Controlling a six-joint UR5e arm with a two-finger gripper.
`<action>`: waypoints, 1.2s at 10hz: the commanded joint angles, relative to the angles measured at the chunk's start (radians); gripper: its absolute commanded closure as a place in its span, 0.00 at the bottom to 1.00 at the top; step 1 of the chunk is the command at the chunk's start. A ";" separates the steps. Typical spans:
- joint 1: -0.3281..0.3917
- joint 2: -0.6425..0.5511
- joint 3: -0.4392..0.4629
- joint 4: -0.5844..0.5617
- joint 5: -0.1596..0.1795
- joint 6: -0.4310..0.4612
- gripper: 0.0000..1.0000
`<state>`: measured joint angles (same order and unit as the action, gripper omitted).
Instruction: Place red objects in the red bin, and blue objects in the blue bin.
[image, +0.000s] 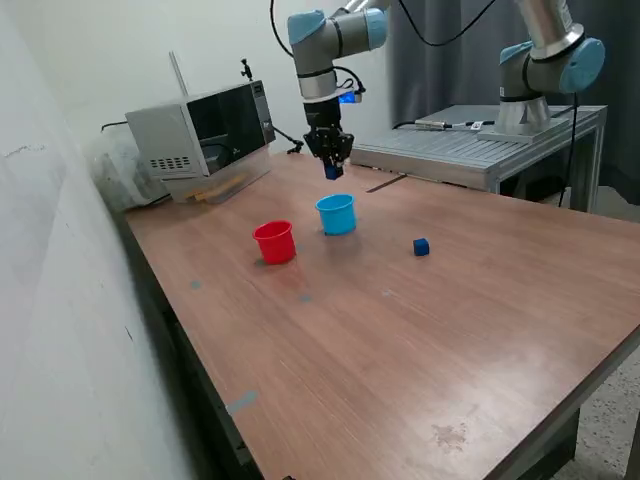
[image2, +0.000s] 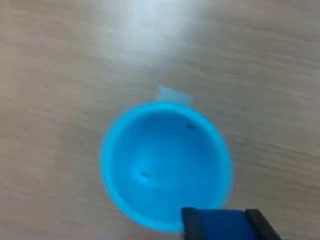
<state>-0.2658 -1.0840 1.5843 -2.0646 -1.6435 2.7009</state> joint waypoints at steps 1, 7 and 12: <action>-0.072 0.012 0.008 -0.003 0.001 -0.006 1.00; -0.050 0.032 0.023 -0.026 0.005 -0.006 1.00; -0.044 0.055 0.022 -0.028 0.005 -0.006 0.00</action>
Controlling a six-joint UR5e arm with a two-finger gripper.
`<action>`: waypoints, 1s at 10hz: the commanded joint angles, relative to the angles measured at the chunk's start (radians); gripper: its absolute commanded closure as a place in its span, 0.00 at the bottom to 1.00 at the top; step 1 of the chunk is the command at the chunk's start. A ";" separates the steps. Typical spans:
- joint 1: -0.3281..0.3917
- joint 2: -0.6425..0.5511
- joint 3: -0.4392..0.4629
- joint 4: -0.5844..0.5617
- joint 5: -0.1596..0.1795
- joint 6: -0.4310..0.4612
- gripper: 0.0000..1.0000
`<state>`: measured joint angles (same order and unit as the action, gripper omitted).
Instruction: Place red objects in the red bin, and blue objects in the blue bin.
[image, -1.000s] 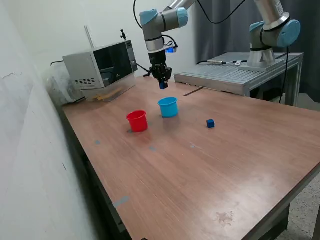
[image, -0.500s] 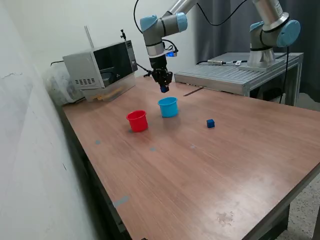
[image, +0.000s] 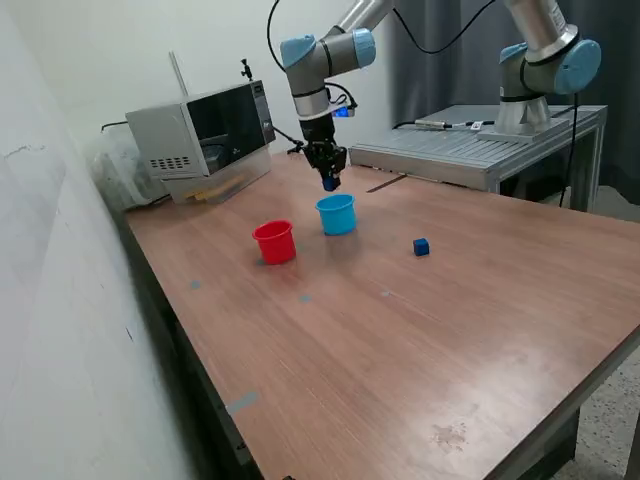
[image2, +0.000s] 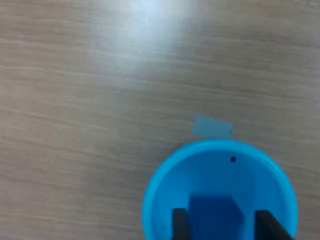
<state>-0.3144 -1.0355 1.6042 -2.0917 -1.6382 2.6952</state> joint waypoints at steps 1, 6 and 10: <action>0.020 0.009 -0.004 0.001 0.000 0.000 0.00; 0.150 -0.027 0.043 0.009 -0.003 0.011 0.00; 0.320 -0.071 0.121 0.010 0.003 0.009 0.00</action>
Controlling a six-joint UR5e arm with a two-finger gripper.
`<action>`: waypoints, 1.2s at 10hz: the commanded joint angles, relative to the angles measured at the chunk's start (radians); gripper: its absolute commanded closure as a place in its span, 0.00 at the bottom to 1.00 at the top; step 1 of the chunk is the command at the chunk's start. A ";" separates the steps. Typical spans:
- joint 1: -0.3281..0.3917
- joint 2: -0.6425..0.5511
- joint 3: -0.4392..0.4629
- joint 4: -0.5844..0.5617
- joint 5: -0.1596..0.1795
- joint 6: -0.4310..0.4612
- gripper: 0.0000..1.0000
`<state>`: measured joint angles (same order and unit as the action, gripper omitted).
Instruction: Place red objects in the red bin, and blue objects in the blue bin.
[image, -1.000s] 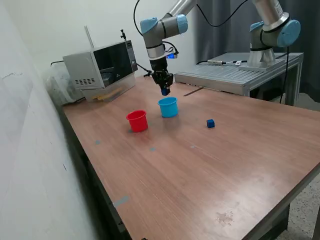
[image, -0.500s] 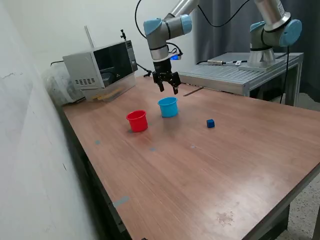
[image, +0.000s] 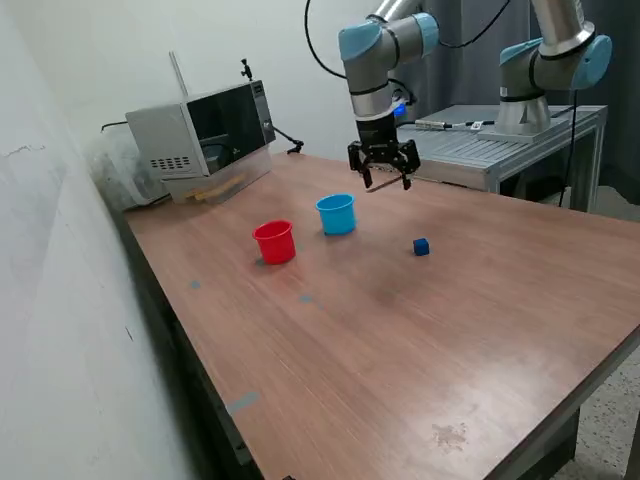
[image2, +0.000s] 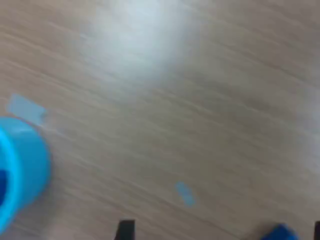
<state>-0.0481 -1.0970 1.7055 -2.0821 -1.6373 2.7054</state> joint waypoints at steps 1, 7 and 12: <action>0.066 -0.009 0.020 -0.006 0.016 -0.015 0.00; 0.119 0.045 -0.046 -0.009 0.107 -0.460 0.00; 0.139 0.161 -0.069 -0.126 0.111 -0.500 0.00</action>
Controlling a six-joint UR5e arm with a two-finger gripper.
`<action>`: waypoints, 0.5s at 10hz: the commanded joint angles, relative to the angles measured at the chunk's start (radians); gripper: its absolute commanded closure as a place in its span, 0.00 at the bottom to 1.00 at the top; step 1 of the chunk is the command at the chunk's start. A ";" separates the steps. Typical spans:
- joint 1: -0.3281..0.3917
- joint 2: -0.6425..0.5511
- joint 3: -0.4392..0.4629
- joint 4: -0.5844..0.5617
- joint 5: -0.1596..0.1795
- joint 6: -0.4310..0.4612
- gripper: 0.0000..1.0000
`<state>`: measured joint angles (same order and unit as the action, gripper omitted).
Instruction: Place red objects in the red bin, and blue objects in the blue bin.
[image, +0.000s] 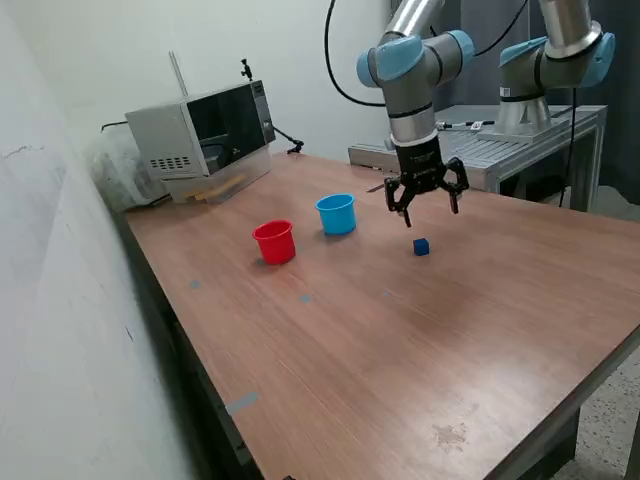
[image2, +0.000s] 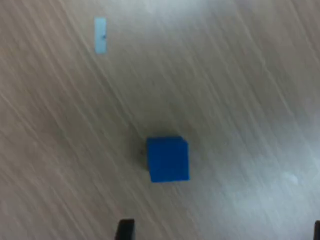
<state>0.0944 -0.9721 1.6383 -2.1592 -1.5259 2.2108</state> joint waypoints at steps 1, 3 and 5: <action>-0.010 0.055 -0.005 -0.074 -0.003 -0.006 0.00; -0.010 0.058 -0.005 -0.079 -0.007 -0.006 0.00; -0.019 0.055 0.017 -0.085 -0.014 -0.006 0.00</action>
<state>0.0819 -0.9176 1.6420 -2.2379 -1.5343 2.2051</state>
